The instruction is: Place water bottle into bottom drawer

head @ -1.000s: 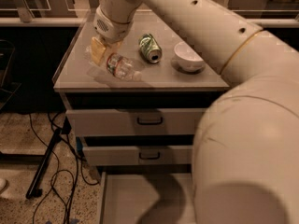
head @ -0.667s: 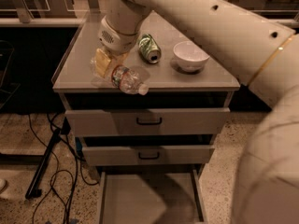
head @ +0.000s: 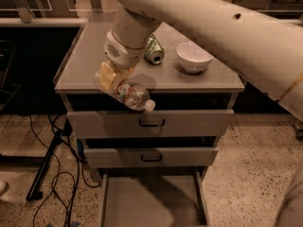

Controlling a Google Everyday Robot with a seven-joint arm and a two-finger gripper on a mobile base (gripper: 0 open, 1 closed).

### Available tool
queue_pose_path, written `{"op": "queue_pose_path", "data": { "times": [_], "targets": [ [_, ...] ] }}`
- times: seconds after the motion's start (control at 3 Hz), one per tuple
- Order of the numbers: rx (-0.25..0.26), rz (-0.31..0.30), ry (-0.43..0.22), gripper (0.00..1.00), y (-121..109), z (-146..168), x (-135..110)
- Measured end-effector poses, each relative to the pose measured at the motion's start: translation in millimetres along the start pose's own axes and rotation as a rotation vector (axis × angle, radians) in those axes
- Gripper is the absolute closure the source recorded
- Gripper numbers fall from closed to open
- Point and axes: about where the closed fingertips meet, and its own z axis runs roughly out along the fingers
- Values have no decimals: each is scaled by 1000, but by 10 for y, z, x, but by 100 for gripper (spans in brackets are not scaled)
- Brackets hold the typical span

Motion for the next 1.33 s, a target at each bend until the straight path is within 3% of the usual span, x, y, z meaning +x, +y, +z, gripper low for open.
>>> {"op": "queue_pose_path", "data": {
  "times": [0.67,1.0,1.33],
  "targets": [
    [-53,77,18,100,25,257,385],
    [-81,143,38,100,77,420,753],
    [-81,143,38,100,77,421,754]
  ]
}}
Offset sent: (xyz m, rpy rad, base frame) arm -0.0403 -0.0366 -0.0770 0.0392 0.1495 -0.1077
